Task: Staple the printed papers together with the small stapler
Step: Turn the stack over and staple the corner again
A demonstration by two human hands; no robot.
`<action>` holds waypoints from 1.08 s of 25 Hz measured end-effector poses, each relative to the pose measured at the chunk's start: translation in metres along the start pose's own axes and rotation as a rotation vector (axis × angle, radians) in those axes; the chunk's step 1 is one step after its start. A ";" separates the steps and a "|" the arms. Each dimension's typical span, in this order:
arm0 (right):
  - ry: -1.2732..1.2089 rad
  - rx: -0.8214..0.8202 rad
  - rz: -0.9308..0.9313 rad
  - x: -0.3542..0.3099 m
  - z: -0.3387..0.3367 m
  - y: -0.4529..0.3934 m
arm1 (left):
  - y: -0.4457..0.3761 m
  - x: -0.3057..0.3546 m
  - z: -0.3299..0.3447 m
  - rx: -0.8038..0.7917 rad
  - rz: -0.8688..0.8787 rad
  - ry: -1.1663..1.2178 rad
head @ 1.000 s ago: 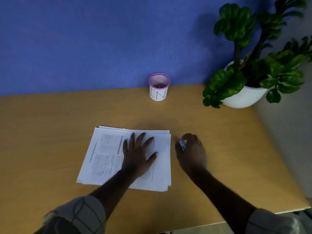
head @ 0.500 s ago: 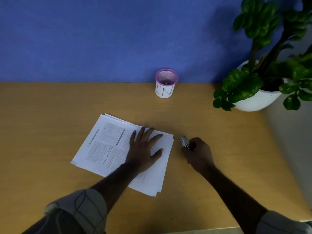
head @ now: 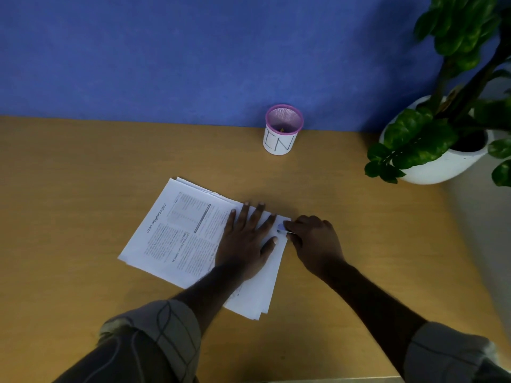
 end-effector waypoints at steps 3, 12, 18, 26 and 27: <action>0.057 -0.019 -0.030 -0.002 0.005 -0.003 | -0.001 -0.001 0.002 0.014 -0.002 0.000; 0.085 0.057 -0.075 -0.012 0.009 -0.004 | -0.002 0.000 0.007 0.035 -0.019 0.033; -0.019 0.085 -0.019 -0.011 0.012 -0.001 | -0.003 0.001 0.007 0.065 -0.032 0.041; 0.001 0.194 -0.091 -0.012 0.020 0.000 | -0.002 0.002 0.004 0.074 -0.043 0.058; 0.008 0.202 -0.110 -0.011 0.021 -0.001 | -0.002 0.002 0.004 0.076 -0.043 0.062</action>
Point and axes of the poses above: each hand's wrist, its own y-axis away from the middle knuckle, its own z-axis out of the palm, x = y × z, the point moved 3 cm from there along -y, towards the middle knuckle, and after that the axes turned 2 degrees about -z, right-handed, at the moved point
